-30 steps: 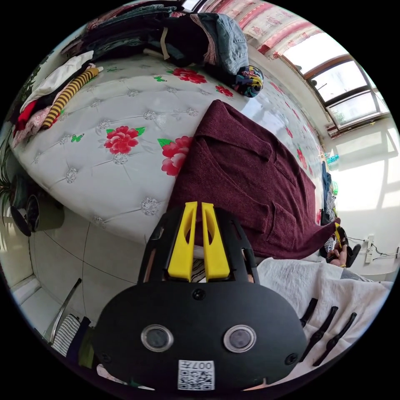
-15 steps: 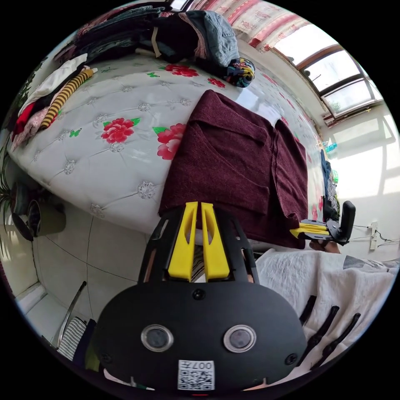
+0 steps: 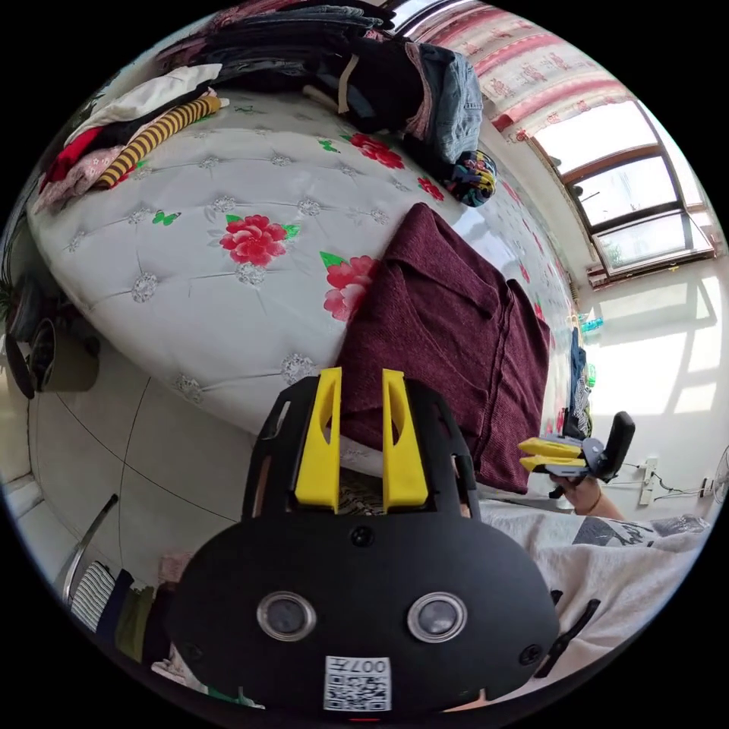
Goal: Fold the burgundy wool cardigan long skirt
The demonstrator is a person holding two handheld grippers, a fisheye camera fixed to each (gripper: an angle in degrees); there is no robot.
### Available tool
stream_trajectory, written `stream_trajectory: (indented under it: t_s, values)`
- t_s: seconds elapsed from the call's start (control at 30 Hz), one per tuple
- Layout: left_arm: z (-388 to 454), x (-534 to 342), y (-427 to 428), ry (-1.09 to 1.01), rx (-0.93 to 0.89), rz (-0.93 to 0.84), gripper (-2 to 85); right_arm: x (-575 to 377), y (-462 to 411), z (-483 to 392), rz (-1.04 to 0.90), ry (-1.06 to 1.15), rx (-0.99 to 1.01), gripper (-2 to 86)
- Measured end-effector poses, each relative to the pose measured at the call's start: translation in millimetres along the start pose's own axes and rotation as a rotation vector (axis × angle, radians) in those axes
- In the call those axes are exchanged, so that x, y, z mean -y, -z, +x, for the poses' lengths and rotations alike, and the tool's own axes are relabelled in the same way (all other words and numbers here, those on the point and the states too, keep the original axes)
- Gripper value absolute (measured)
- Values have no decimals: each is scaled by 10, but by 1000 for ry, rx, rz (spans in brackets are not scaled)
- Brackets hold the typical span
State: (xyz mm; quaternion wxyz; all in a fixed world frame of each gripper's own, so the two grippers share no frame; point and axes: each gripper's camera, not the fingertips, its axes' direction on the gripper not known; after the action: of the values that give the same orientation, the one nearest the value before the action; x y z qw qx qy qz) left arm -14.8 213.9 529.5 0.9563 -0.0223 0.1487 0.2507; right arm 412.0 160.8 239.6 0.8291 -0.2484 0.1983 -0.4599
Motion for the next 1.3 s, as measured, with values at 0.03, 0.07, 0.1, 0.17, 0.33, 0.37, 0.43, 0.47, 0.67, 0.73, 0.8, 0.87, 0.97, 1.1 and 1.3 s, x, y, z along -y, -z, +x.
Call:
stream_trajectory:
  t_s: [0.03,0.07,0.1,0.17,0.33,0.37,0.43,0.47,0.67,0.73,0.8,0.87,0.97,1.1,1.3]
  values:
    - [-7,28,-60,-20,7,-5,93,213,129,35,51,-5,-25,74]
    - [-9,56,-143,-38,14,-20,106,449,238,61,111,-10,-61,78]
    - [-9,69,-193,-45,18,-32,113,573,282,70,144,-14,-81,81]
    - [12,112,-414,-79,41,-77,130,1119,353,101,261,-41,-100,90]
    - [128,145,-722,-162,200,-126,129,2326,-62,130,291,-83,-128,112]
    - [168,132,-777,-193,241,-131,123,2606,-244,163,259,-106,-136,118]
    - [222,113,-857,-251,296,-140,110,2974,-532,255,184,-168,-135,123]
    - [247,119,-900,-287,307,-151,88,3155,-695,319,136,-210,-146,125]
    - [164,201,-937,-306,134,-168,43,3471,-1125,424,-17,-247,-411,94]
    - [174,200,-813,-320,11,-135,41,3462,-1089,483,-56,-198,-443,75]
    - [290,202,-704,-379,-55,-126,40,3401,-919,604,-59,-171,-407,59]
    - [580,230,-589,-510,-141,-151,40,3218,-423,855,52,-171,-202,46]
    - [1054,286,-438,-701,-244,-164,40,2699,453,1257,250,-187,-2,36]
    - [1755,289,-456,-972,-304,-216,40,1663,1496,1838,466,-248,120,28]
    - [2734,-10,-1607,-1210,-404,-441,55,-337,2303,2710,575,-542,-29,27]
